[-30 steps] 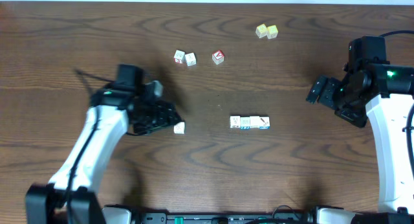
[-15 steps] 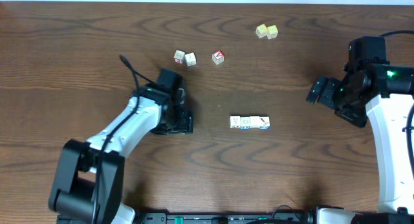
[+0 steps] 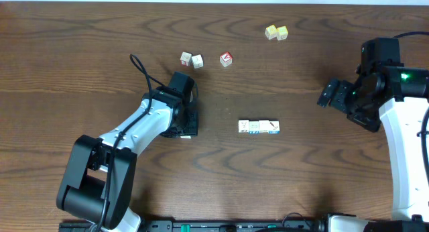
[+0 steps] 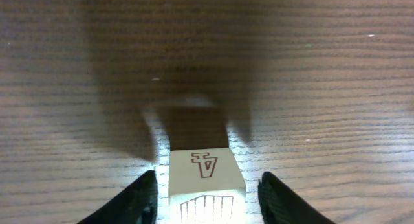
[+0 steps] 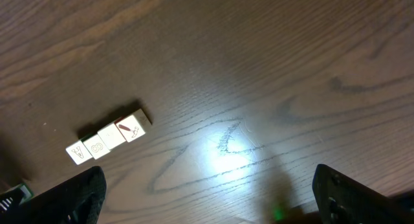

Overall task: Lift 5 blocks
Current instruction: 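Swing the left arm over the lone 'A' block, then close the left gripper on the 'A' block and lift it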

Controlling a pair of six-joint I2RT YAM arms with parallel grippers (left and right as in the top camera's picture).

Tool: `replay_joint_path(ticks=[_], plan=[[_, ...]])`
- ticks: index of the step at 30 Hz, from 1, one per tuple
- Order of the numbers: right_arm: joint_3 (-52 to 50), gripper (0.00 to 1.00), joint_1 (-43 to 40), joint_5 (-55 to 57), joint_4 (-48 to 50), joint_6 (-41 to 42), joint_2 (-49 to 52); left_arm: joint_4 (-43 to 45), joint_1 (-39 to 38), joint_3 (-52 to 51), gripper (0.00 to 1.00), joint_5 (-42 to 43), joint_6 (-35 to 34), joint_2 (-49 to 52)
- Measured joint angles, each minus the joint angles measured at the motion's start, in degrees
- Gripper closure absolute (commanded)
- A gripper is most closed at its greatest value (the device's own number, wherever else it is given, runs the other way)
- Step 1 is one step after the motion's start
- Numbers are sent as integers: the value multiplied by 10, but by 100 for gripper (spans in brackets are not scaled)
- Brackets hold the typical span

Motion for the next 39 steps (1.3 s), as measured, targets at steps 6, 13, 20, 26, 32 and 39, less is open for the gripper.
replay_joint_path(ticks=[6,13,20,26,32,39], plan=[[0,1,0,0,0,0,0,-6,0,0,61,0,-12,0],[0,1,0,0,0,0,0,-6,0,0,63,0,-23,0],[0,1,0,0,0,0,0,-7,0,0,66,0,-28,0],[0,1,0,0,0,0,0,1,0,0,66,36,-29,0],[0,1,0,0,0,0,0,10,-2,0,67,59,-46,0],[0,1,0,0,0,0,0,30,-34,0,67,61,-79,0]])
